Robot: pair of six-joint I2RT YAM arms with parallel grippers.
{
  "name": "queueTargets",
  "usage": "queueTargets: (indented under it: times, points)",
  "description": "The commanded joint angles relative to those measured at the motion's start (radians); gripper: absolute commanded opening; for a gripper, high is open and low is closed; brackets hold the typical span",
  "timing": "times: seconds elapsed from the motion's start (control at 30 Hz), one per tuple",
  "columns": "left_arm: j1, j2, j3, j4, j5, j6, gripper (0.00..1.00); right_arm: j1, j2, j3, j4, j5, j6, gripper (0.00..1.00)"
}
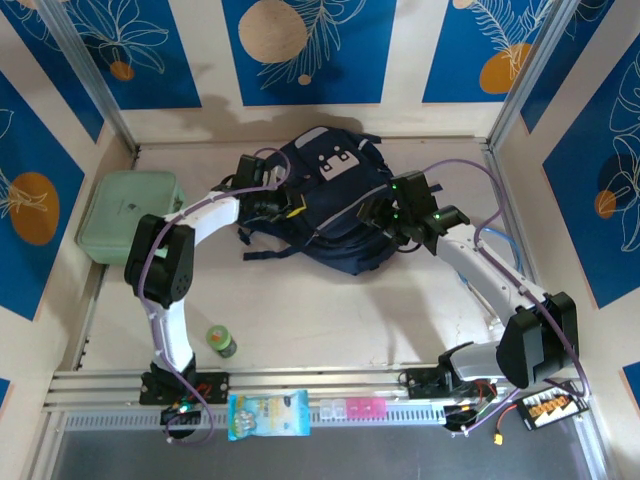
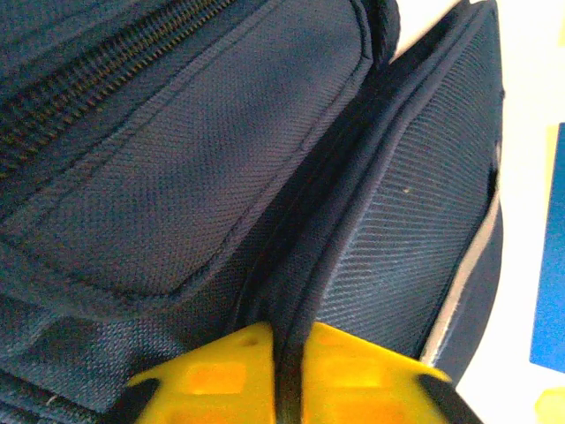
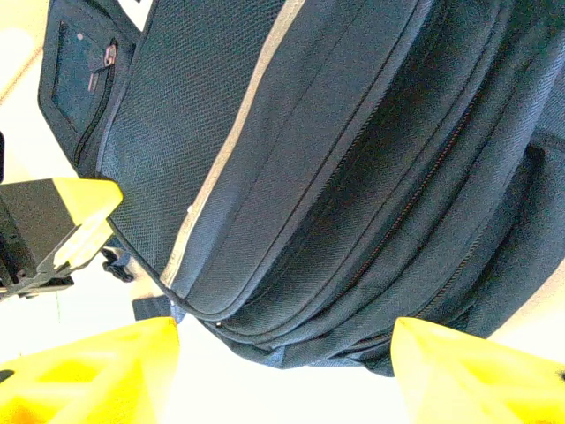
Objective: Pack the student bag
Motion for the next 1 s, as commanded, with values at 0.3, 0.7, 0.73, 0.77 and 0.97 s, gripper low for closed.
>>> queueTargets:
  times: [0.3, 0.7, 0.73, 0.77, 0.97]
  points:
    - [-0.049, -0.059, -0.136, 0.42, 0.046, -0.399, 0.0, 0.137, 0.03, 0.055, -0.06, 0.086, -0.023, 0.62]
    - [-0.085, -0.081, -0.152, 0.534, -0.028, -0.568, 0.0, 0.379, 0.28, 0.233, -0.16, 0.425, 0.046, 0.42]
    - [-0.085, -0.079, -0.152, 0.534, -0.028, -0.569, 0.0, 0.379, 0.293, 0.241, -0.162, 0.436, 0.055, 0.41]
    - [-0.085, -0.078, -0.155, 0.538, -0.026, -0.571, 0.0, 0.381, 0.306, 0.244, -0.162, 0.444, 0.063, 0.39]
    - [-0.087, -0.076, -0.166, 0.554, -0.023, -0.581, 0.0, 0.391, 0.373, 0.271, -0.158, 0.481, 0.088, 0.35]
